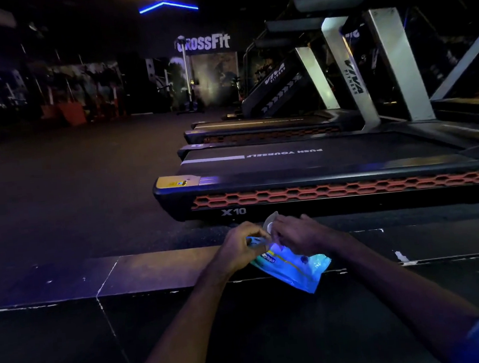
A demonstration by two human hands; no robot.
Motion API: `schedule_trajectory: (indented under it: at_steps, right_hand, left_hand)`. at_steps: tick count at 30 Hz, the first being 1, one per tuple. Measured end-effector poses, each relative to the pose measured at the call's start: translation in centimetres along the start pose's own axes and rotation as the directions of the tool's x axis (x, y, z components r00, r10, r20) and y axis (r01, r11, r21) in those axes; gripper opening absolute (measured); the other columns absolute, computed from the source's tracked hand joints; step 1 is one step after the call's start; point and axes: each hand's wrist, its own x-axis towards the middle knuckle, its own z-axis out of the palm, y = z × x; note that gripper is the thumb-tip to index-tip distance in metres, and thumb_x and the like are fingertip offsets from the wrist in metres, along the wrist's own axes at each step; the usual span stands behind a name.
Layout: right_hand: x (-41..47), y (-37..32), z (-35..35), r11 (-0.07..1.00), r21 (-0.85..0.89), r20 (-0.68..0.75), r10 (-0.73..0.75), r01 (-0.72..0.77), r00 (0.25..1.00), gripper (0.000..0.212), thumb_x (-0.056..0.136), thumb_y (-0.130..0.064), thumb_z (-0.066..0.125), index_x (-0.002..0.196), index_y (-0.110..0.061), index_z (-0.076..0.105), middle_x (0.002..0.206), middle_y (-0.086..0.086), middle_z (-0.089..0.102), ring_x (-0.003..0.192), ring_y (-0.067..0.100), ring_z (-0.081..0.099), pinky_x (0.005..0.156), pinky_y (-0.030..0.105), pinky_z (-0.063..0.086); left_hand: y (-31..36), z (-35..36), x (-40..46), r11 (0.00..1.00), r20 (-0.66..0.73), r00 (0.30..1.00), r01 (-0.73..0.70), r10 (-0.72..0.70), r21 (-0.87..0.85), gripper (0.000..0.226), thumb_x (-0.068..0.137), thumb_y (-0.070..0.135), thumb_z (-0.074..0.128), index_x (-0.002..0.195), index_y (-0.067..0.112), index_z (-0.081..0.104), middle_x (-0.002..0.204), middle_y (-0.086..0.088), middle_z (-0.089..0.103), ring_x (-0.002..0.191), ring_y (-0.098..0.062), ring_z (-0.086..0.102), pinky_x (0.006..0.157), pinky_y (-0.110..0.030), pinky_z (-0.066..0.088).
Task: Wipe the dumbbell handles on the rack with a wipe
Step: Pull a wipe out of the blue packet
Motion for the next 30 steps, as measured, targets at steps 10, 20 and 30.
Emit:
schedule_trajectory:
  at_steps: [10,20,30]
  right_hand:
    - [-0.3,-0.2,0.2,0.999,0.052,-0.056,0.007,-0.004,0.998,0.009,0.101,-0.031,0.049,0.095,-0.037,0.048,0.118,-0.008,0.051,0.115,0.019,0.054,0.085,0.042,0.041]
    - [-1.8,1.4,0.4,0.887,0.461,-0.166,0.074,0.011,0.983,0.015,0.087,-0.040,0.074,0.100,-0.033,0.069,0.109,-0.007,0.063,0.094,0.010,0.067,0.079,0.030,0.059]
    - [-1.5,1.2,0.6,0.852,0.522,-0.267,0.214,-0.045,0.940,0.010,0.082,-0.023,0.081,0.082,-0.029,0.073,0.082,-0.012,0.068,0.069,0.009,0.066,0.054,0.037,0.057]
  left_hand:
    - [1.8,0.2,0.5,0.971,-0.009,0.999,0.043,-0.042,0.234,0.015,0.078,0.027,0.089,0.092,0.024,0.084,0.099,0.010,0.070,0.088,-0.008,0.067,0.080,-0.034,0.056]
    - [2.5,-0.1,0.7,0.959,0.005,0.998,0.056,-0.060,0.277,0.017,0.084,0.050,0.068,0.094,0.036,0.074,0.094,0.017,0.067,0.086,-0.004,0.065,0.080,-0.038,0.056]
    - [2.9,-0.1,0.3,0.958,0.073,0.996,0.025,-0.048,0.286,0.013,0.098,0.045,0.069,0.105,0.034,0.064,0.098,0.019,0.068,0.090,-0.007,0.065,0.078,-0.034,0.053]
